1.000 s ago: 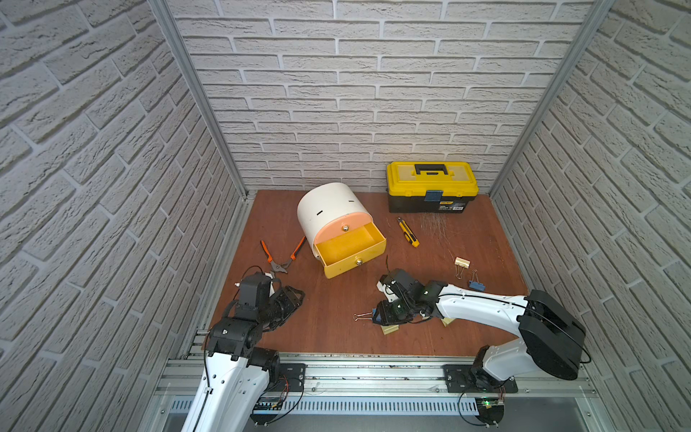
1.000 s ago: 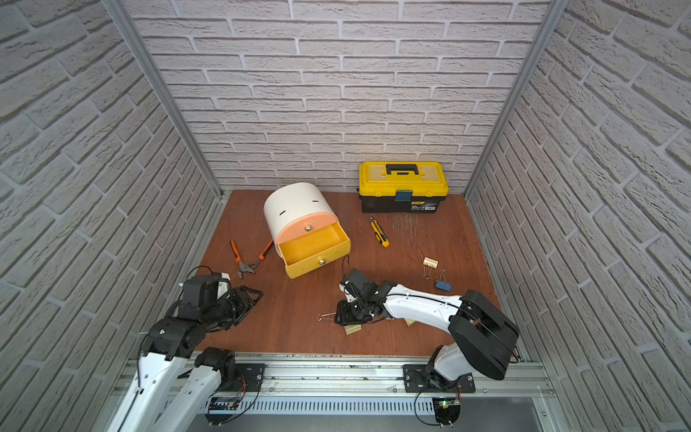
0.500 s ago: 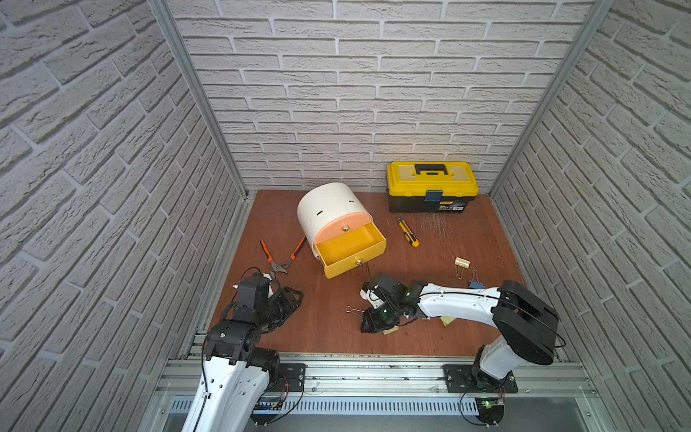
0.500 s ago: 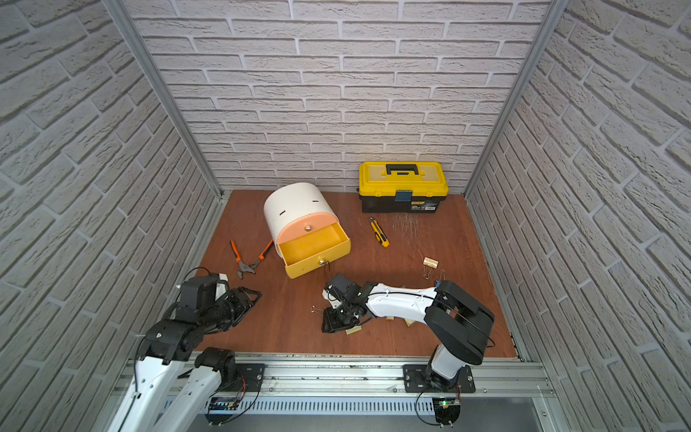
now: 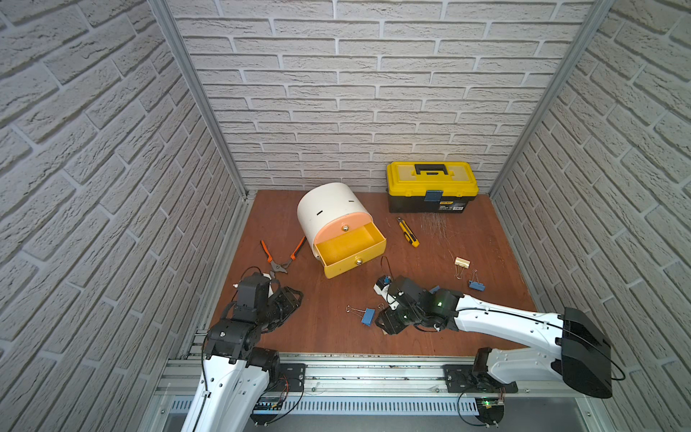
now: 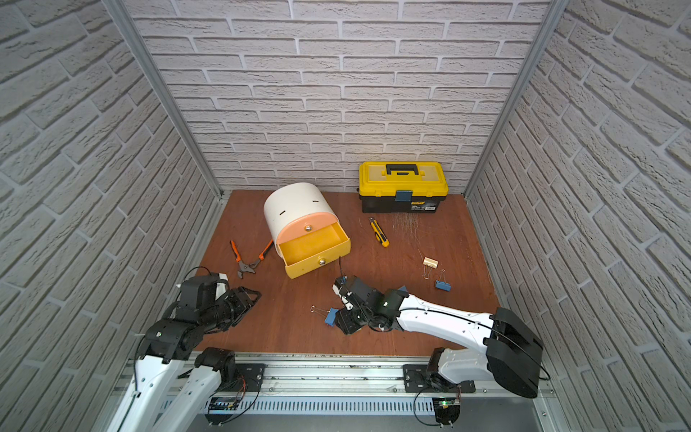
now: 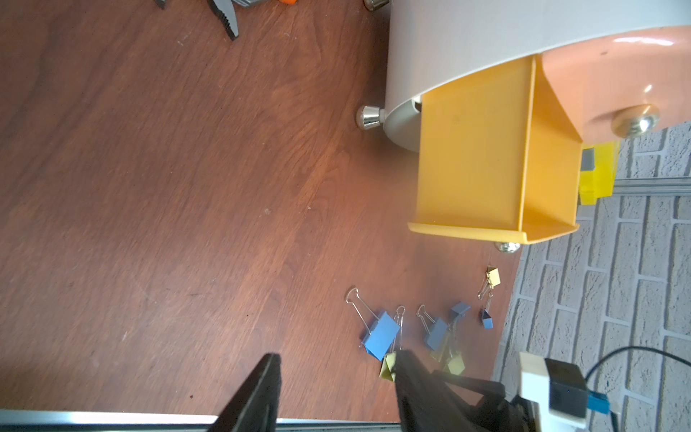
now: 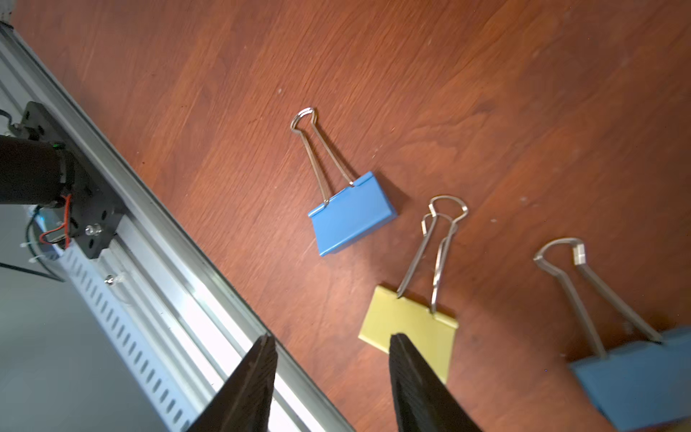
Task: Put the binder clips in the drawer according to color
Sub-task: Pick up the binder clip at the center of the board.
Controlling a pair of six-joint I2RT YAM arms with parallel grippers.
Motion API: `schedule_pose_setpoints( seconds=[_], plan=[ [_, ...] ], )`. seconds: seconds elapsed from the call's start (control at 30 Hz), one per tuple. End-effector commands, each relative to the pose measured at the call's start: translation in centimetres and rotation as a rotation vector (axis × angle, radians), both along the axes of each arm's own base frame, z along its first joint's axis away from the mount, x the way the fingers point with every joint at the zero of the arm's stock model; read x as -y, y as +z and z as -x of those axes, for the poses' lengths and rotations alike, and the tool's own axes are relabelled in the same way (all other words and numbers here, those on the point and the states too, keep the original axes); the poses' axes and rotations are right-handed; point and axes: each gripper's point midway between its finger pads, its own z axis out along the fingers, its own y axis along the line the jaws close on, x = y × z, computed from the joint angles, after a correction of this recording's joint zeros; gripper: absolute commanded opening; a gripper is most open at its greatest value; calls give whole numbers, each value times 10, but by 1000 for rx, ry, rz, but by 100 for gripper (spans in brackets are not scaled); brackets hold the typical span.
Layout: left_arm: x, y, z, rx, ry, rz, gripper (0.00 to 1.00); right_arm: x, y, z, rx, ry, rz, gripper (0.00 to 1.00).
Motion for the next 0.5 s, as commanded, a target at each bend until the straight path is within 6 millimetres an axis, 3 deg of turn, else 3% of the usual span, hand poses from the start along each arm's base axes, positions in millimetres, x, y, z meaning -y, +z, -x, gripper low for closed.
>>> schedule_pose_setpoints(
  seconds=[0.0,0.23,0.47],
  plan=[
    [0,15,-4,43,-15,-18,54,14,-7,-14,147,65,105,55],
    [-2,20,-5,45,-11,-28,54,-11,-25,-17,193,216,80,51],
    [-3,22,-4,39,-4,-34,54,-20,-25,-18,232,285,69,59]
  ],
)
